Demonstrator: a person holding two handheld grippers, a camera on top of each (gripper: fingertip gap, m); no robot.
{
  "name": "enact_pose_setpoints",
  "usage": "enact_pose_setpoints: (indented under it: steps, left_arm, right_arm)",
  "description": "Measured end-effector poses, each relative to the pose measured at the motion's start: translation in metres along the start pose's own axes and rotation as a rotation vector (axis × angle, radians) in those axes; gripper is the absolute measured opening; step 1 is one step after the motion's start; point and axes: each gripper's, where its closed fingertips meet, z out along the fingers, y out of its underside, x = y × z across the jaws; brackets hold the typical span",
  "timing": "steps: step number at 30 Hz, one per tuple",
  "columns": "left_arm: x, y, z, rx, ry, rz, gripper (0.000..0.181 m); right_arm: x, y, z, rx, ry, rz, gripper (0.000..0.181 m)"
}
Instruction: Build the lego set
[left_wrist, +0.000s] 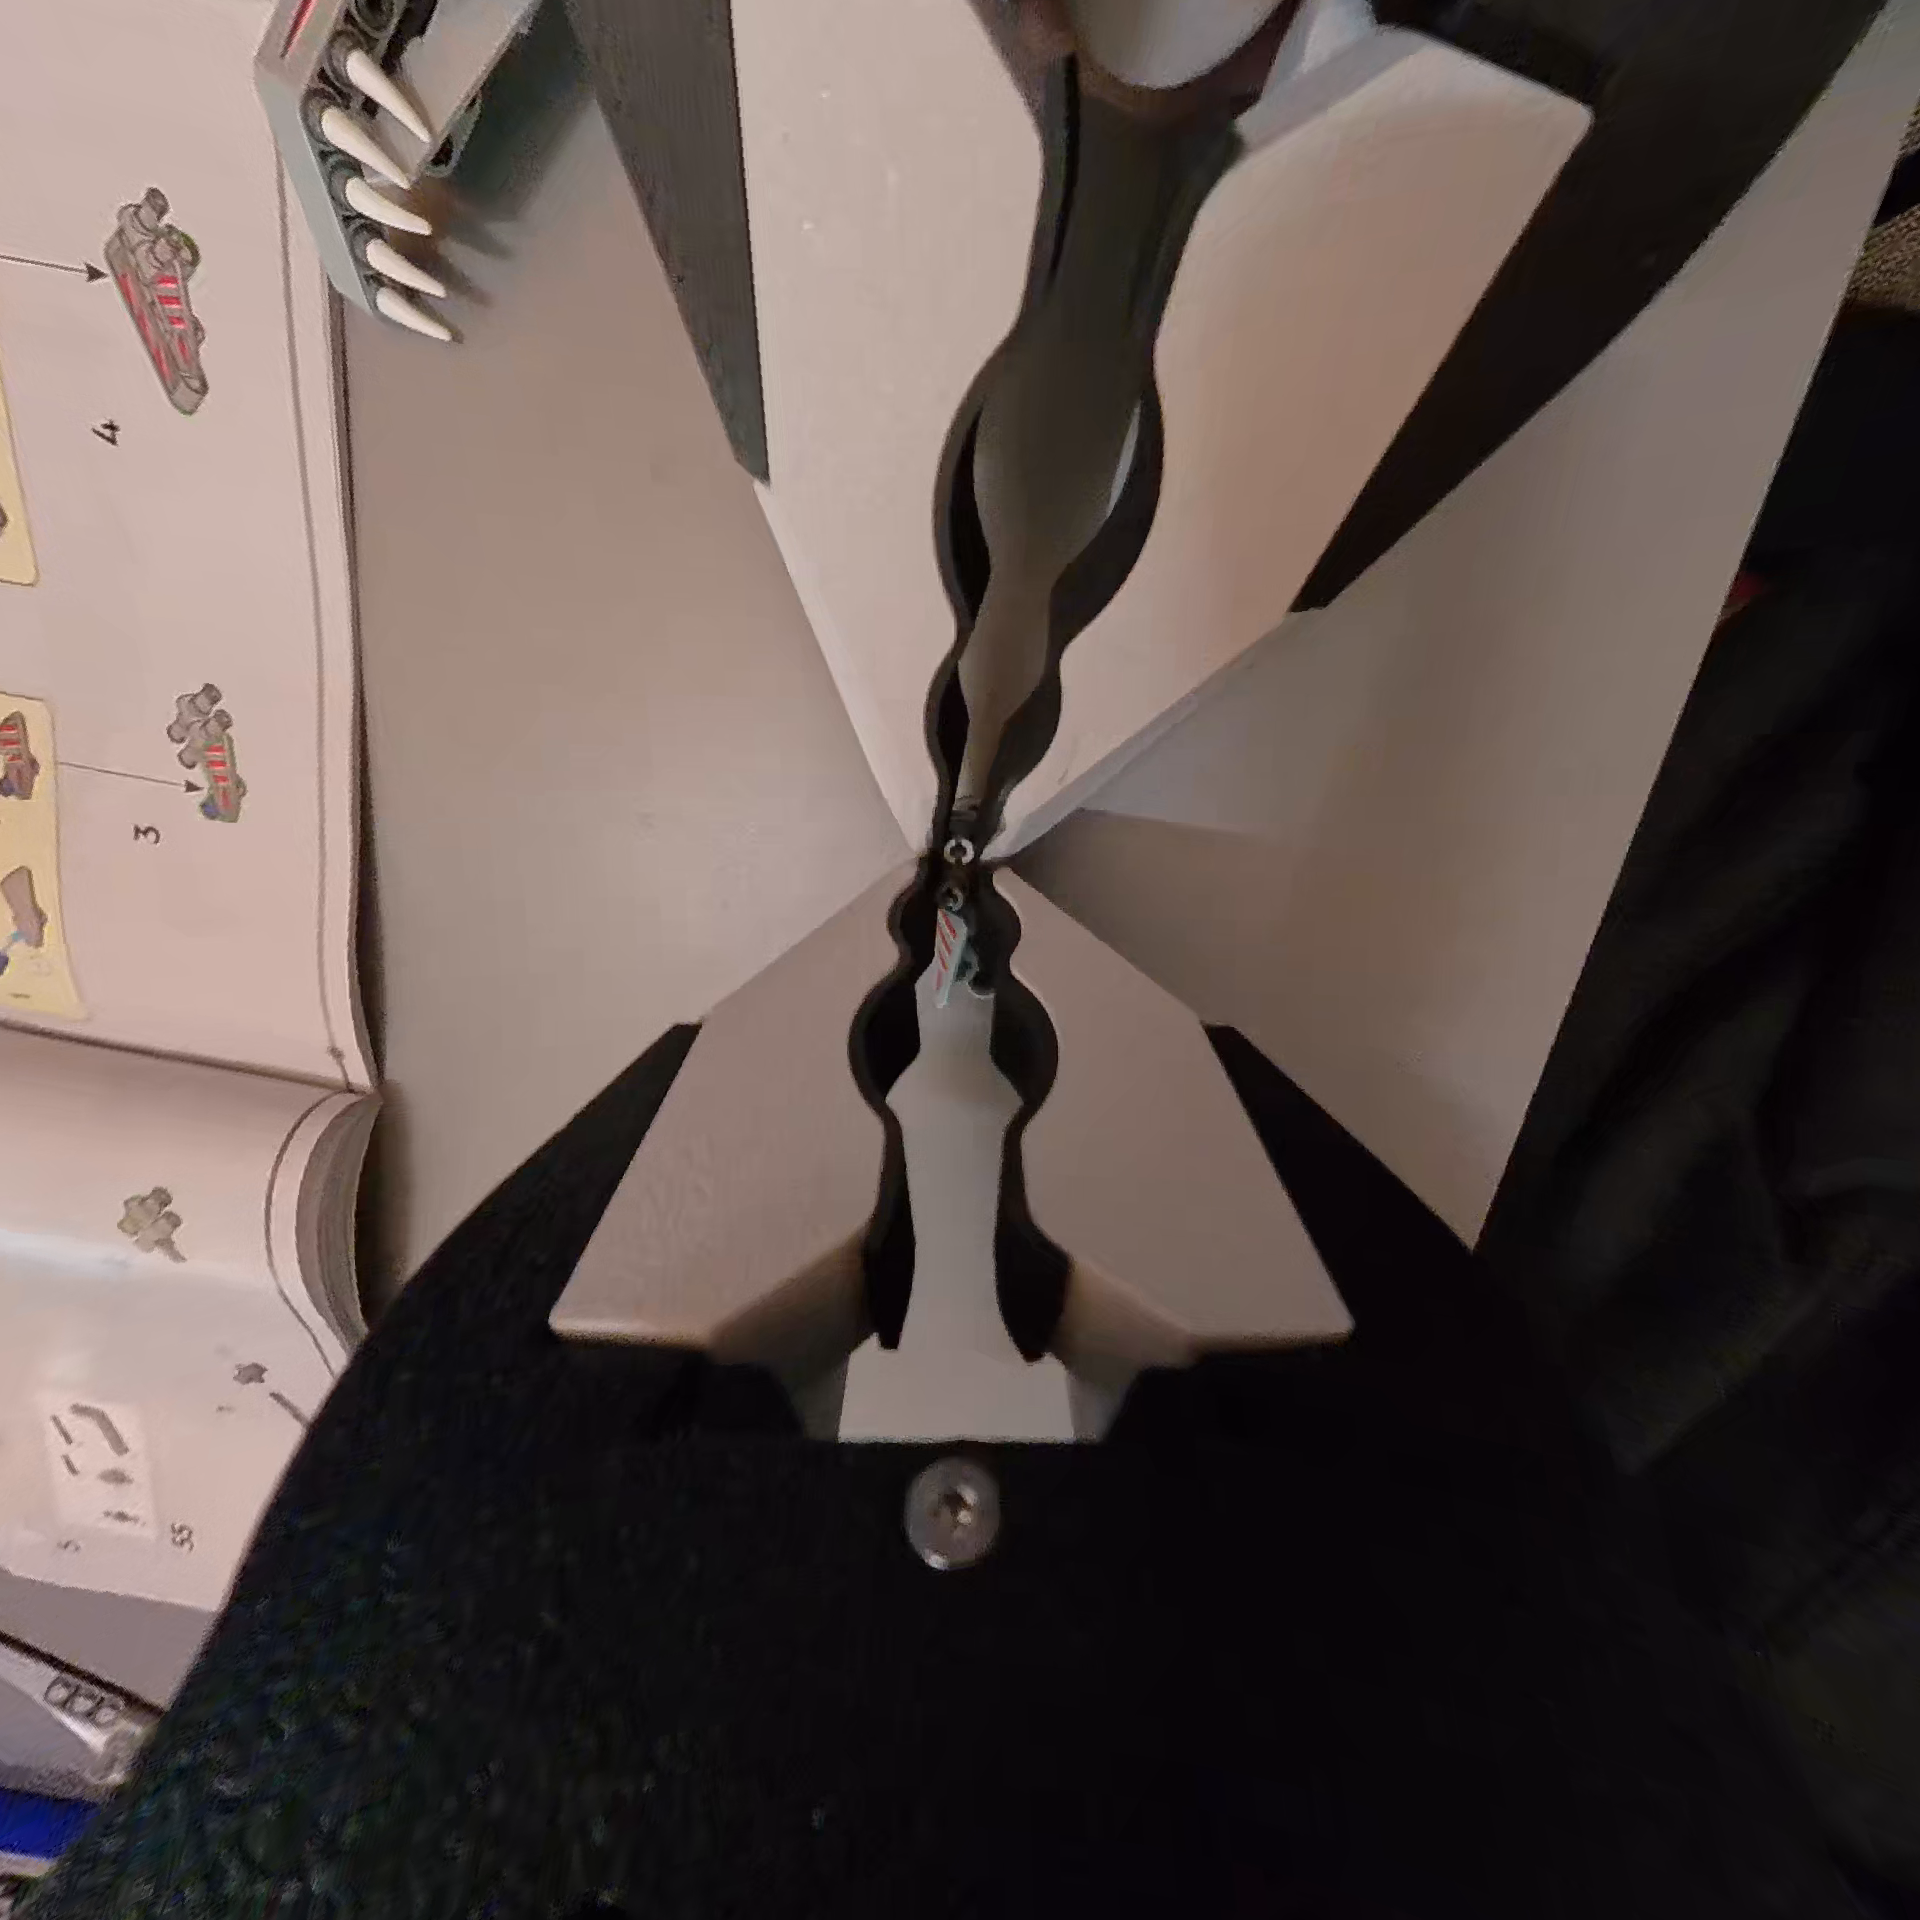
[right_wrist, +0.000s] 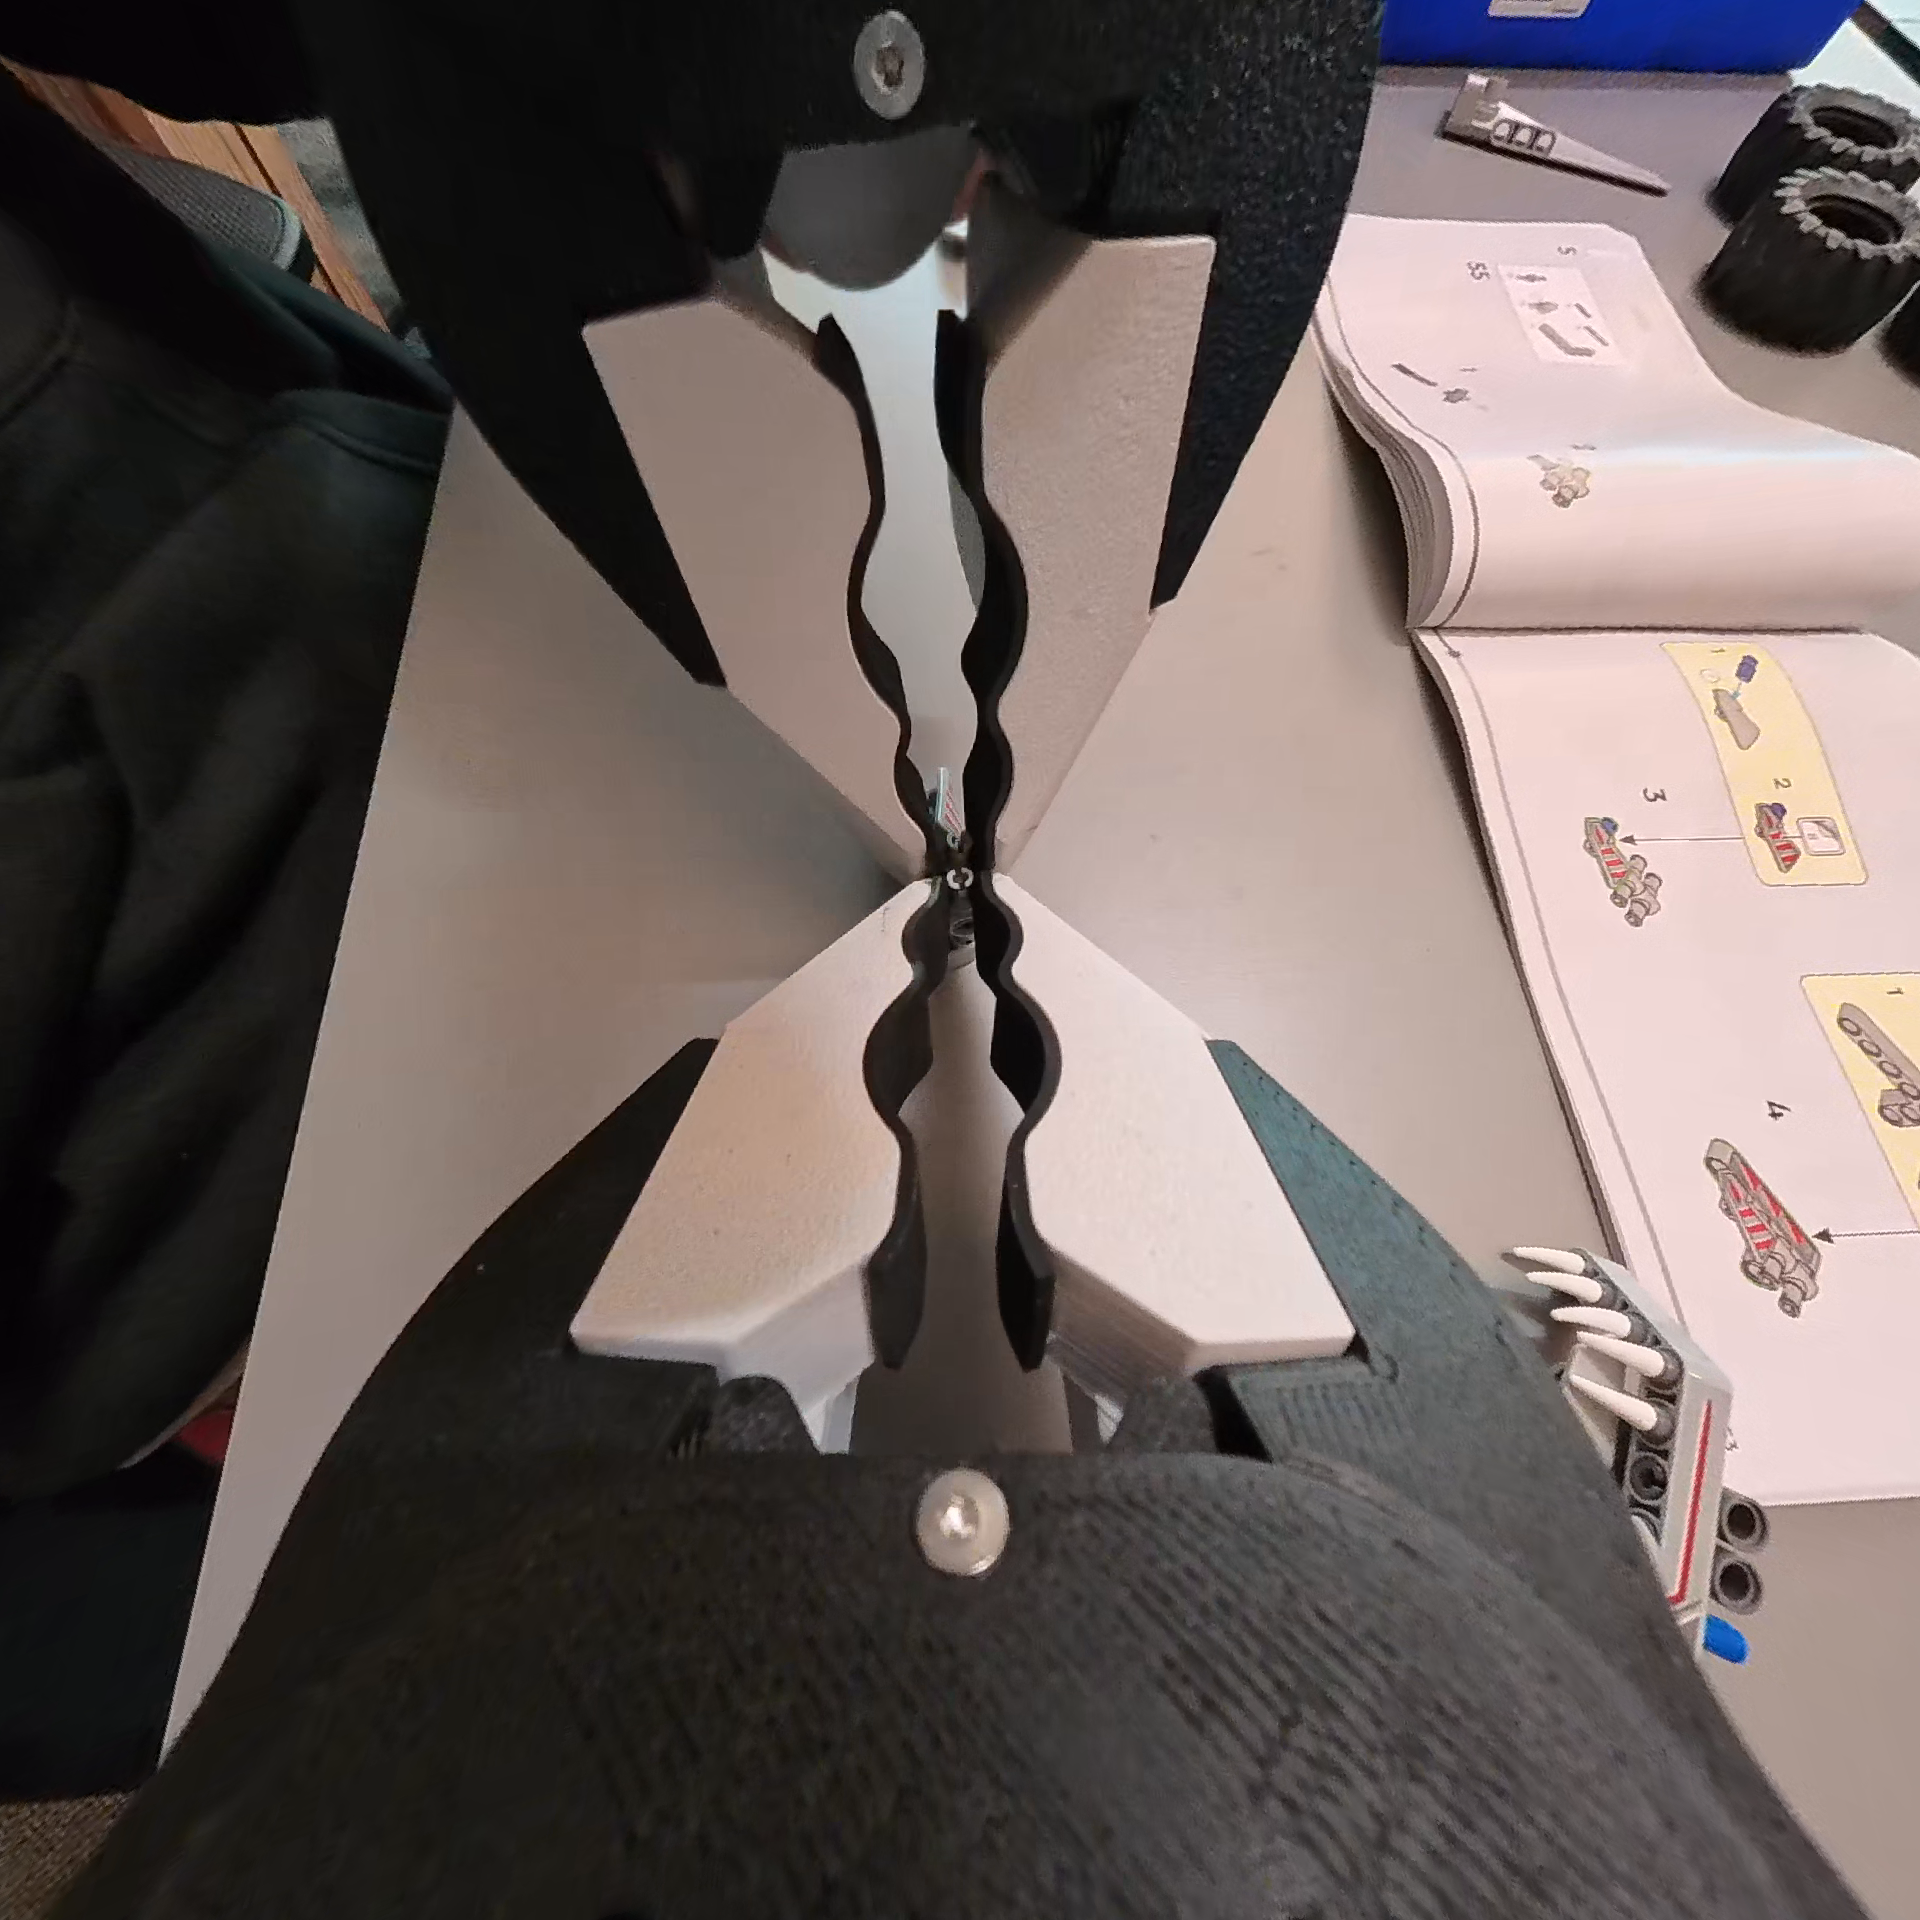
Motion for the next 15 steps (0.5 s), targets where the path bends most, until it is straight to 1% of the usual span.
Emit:
enact_pose_setpoints:
  steps: [2,5,9,15]
  left_arm:
    - [0.0001,-0.0001,0.0001,-0.007,0.013,-0.029,0.005]
    - [0.0008,-0.0015,0.0005,0.007,0.037,-0.061,0.005]
    - [0.0012,-0.0016,0.0007,0.000,0.047,-0.060,0.005]
    - [0.0017,-0.0013,0.0009,-0.037,0.066,-0.044,0.005]
  right_arm:
    - [0.0005,-0.0004,-0.0002,0.002,0.006,-0.006,0.003]
    - [0.0013,-0.0004,-0.0024,-0.003,0.036,-0.078,0.003]
    - [0.0008,-0.0009,-0.0031,0.013,0.024,-0.059,0.003]
    - [0.0004,-0.0037,-0.0061,0.042,0.026,-0.109,0.003]
